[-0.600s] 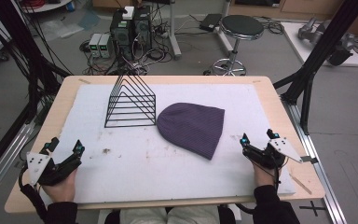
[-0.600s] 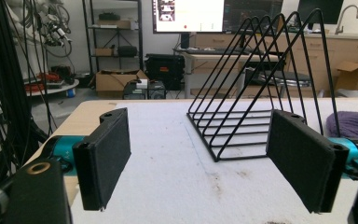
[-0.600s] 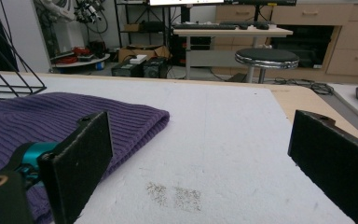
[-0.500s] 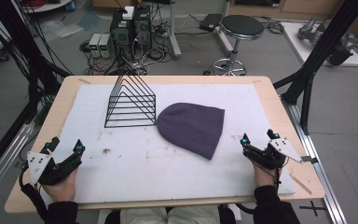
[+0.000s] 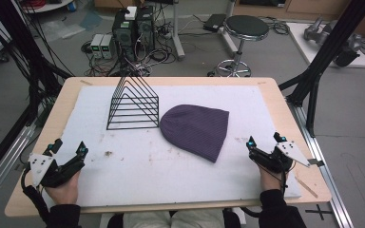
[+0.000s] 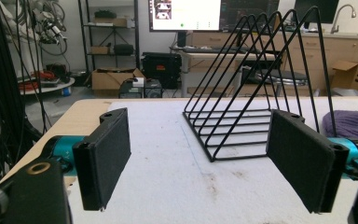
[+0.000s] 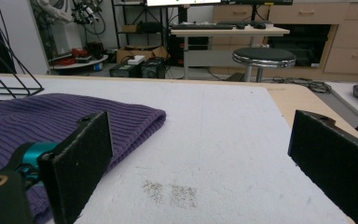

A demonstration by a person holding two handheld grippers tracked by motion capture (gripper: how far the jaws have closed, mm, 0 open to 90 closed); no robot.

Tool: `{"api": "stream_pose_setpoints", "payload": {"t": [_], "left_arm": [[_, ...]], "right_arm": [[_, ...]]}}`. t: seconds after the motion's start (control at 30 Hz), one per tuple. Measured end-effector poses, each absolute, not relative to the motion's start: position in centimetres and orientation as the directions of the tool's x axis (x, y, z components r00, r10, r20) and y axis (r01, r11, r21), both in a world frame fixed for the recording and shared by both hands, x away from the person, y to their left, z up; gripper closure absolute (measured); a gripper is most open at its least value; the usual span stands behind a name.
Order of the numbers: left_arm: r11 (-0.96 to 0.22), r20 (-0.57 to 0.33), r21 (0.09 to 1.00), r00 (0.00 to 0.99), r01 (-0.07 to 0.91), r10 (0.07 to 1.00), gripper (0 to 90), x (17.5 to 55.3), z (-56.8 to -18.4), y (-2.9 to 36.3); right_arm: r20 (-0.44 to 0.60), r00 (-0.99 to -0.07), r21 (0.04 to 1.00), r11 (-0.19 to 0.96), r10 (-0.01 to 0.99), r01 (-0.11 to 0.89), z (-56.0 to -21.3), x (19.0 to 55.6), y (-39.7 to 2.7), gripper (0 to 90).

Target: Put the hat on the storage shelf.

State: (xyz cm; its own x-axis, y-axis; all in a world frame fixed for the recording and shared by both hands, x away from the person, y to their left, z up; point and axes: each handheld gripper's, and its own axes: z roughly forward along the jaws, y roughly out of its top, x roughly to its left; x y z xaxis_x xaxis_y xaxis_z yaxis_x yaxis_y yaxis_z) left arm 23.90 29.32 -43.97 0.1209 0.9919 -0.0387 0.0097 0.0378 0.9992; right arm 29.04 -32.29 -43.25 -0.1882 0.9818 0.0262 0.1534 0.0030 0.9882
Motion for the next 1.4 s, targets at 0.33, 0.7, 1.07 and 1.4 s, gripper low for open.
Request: {"api": "stream_pose_setpoints", "payload": {"t": [0.33, 0.7, 1.07, 1.4], "left_arm": [[0.037, -0.038, 0.999, 0.131, 0.013, 0.991, 22.0, 23.9, -44.1, 29.5], [0.038, -0.04, 0.999, 0.138, 0.015, 0.99, 22.0, 23.6, -44.2, 29.8], [0.039, -0.04, 0.999, 0.129, 0.01, 0.991, 21.9, 24.1, -44.2, 30.1], [0.032, -0.034, 0.999, 0.138, 0.015, 0.99, 21.9, 24.7, -44.2, 29.5]], "right_arm": [[0.01, -0.195, 0.988, 0.021, 0.981, 0.154, -43.2, 29.4, -32.0, 5.8], [-0.088, -0.255, 0.978, 0.133, 0.963, 0.162, -41.6, 30.9, -31.6, 5.7], [-0.109, -0.342, 0.977, 0.163, 0.933, 0.135, -38.1, 33.0, -29.6, 5.7], [-0.127, -0.441, 0.949, 0.238, 0.888, 0.208, -36.0, 37.1, -28.6, 5.7]]}}
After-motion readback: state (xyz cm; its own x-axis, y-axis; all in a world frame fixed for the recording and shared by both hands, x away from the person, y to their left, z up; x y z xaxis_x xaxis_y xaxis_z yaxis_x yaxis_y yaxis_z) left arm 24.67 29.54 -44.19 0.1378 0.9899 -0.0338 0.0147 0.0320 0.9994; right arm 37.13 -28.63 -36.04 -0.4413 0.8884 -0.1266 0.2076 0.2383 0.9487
